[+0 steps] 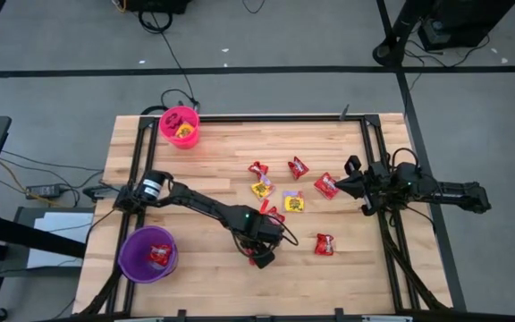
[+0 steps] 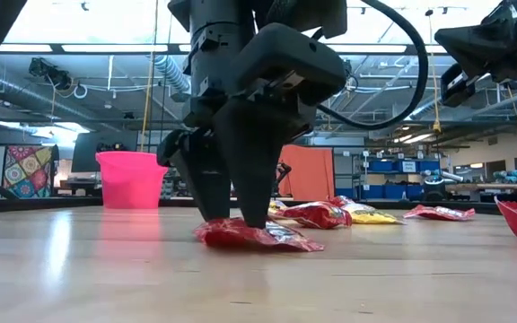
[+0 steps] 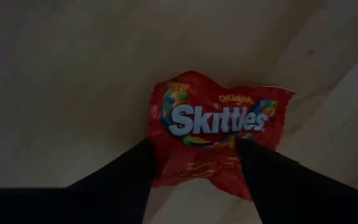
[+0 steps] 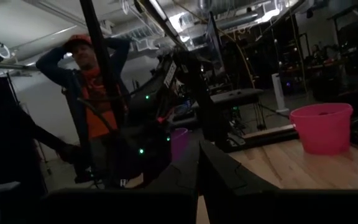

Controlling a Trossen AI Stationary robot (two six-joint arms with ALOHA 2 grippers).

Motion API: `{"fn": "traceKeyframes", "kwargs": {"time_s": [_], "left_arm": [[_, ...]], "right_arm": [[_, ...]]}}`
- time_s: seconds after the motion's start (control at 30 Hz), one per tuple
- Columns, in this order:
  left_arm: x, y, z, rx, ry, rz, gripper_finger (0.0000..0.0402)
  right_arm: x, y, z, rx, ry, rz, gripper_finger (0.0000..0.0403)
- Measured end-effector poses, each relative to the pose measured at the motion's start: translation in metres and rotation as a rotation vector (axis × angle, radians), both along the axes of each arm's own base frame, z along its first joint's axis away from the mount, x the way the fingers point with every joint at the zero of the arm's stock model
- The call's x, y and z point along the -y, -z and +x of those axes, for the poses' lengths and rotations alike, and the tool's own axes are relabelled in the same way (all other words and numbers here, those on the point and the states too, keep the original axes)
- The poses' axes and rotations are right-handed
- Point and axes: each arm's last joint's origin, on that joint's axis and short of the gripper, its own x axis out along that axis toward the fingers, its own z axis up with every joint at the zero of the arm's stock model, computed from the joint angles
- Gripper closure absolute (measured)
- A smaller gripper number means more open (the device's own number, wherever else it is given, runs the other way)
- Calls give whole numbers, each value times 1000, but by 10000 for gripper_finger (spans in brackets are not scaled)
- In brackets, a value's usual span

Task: Sort candy by brand, put in halloween buckets
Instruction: Put the red candy into the violet bucket

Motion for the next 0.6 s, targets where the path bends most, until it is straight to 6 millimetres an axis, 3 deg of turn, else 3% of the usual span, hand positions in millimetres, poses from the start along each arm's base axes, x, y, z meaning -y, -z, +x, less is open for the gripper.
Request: {"fn": "traceKeyframes", "kwargs": {"time_s": [0.17, 0.33, 0.47, 0.6], "left_arm": [[-1, -2, -2, -26, 0, 6, 256], [5, -22, 2, -33, 64, 0, 375], [3, -59, 3, -43, 106, 145, 396], [-4, -106, -8, -116, 164, 314, 399]], "right_arm": [[0, 0, 0, 4, 2, -6, 380], [0, 0, 0, 5, 5, -7, 380], [0, 0, 0, 4, 5, -7, 380], [0, 0, 0, 3, 7, -6, 380]]}}
